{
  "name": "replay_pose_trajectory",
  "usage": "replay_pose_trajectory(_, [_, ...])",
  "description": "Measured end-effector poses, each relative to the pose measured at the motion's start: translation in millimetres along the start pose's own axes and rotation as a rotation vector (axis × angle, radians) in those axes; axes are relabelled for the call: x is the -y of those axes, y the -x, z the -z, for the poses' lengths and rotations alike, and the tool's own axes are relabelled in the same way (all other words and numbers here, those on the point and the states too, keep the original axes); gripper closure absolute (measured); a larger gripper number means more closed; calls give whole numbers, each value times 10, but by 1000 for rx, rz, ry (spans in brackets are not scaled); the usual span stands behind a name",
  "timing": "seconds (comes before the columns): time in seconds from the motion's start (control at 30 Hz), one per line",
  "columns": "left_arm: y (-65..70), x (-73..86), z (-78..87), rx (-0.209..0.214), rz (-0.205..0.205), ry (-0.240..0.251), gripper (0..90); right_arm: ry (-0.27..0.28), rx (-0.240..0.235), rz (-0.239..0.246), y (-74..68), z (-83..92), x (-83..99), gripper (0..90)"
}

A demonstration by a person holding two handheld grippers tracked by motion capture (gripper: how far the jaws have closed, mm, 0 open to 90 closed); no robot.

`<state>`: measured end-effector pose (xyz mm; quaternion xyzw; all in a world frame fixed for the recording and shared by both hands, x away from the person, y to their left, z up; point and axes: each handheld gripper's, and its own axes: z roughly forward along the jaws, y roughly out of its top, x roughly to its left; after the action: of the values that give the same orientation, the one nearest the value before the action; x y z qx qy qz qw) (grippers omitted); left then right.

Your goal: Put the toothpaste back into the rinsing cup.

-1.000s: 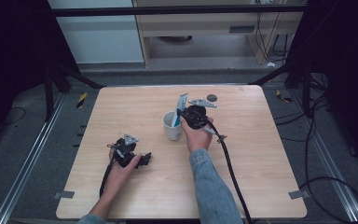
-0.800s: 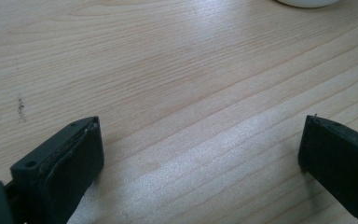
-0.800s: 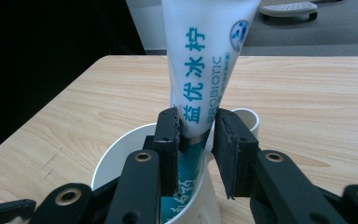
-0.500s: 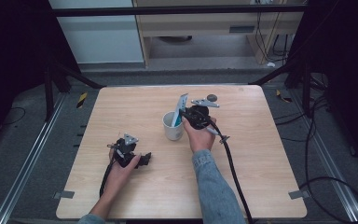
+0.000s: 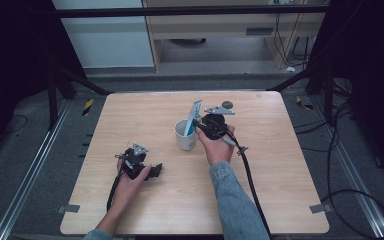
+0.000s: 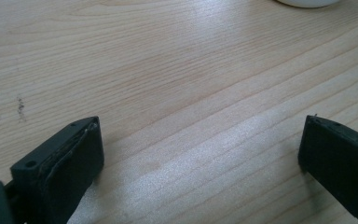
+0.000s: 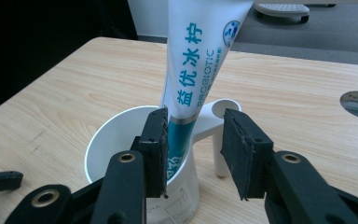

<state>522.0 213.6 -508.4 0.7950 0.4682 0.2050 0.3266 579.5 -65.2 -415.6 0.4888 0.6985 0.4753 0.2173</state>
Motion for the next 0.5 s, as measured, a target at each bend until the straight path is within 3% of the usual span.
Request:
replay_pose_trajectory(0.3, [0, 0, 0, 0, 0, 0, 0, -36, 8, 79, -22, 79, -22, 504])
replay_pose_trajectory(0.5, [0, 0, 0, 0, 0, 0, 0, -53, 30, 130, -28, 143, -42, 374])
